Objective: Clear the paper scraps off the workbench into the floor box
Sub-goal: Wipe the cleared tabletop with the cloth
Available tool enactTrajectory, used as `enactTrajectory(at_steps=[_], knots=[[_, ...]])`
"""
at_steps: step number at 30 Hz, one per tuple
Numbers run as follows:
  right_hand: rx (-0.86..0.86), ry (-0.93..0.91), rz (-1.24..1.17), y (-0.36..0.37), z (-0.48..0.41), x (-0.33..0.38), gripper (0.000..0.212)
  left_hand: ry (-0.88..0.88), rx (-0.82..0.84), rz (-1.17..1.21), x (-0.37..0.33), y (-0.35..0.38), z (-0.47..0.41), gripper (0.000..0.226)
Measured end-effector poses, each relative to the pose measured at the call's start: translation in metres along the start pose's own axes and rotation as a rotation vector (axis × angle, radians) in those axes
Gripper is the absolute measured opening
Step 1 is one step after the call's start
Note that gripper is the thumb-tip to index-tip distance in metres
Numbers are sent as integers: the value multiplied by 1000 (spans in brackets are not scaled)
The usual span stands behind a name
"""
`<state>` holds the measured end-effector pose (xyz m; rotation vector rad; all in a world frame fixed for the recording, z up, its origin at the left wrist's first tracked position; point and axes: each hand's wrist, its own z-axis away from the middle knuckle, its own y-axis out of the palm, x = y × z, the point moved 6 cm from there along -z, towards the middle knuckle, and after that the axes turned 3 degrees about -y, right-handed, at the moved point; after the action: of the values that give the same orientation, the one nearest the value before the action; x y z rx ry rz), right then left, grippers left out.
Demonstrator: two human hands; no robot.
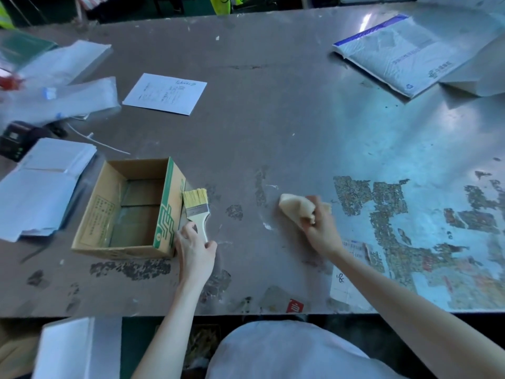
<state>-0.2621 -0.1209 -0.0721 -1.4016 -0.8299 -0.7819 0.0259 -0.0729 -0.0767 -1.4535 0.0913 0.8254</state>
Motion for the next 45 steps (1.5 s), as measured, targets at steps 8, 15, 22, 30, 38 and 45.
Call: enactTrajectory(at_steps=[8,15,22,30,38,45], knots=[[-129,52,113,-34,-27,-17,28,-117,42,34,3,-2,-1,43],[208,-102,48,34,10,19,46,-100,82,-27,-3,3,-1,23],[310,-99,12,31,14,2,49,-77,69,110,-14,6,8,24],[-153,24,87,-42,-3,-27,52,-97,71,263,-22,1,18,24],[143,-78,164,31,32,-12,58,-65,67,551,-31,-10,19,25],[243,-145,182,19,33,-19,61,-71,99,666,-46,-11,5,23]])
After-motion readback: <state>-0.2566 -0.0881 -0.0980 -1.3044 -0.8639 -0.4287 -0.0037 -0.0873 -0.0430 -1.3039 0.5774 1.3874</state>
